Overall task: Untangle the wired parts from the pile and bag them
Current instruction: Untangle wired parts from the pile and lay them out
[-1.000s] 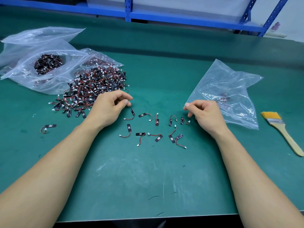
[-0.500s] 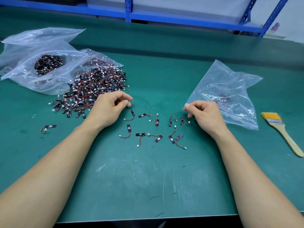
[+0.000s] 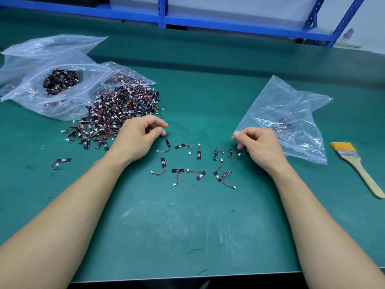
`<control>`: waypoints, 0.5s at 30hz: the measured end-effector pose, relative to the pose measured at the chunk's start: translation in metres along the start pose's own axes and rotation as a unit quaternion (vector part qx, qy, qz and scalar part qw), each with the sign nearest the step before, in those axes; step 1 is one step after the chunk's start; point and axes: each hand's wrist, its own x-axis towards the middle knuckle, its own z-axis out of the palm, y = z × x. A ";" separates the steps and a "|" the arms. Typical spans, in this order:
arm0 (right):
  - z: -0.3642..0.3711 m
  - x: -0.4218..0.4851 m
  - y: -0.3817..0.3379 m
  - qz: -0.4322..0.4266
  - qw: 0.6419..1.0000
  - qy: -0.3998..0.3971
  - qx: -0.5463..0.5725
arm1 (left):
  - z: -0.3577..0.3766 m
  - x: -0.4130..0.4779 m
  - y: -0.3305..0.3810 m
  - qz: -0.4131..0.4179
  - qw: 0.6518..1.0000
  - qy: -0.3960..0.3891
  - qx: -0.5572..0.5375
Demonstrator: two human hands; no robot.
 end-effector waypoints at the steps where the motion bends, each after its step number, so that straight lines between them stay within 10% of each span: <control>1: 0.000 0.000 0.000 0.000 1.000 0.000 -0.001 | 0.000 0.000 0.000 -0.001 1.000 0.000 0.001; 15: 0.000 -0.001 0.000 0.003 1.000 -0.001 -0.006 | 0.000 0.000 0.001 -0.008 1.000 -0.002 0.000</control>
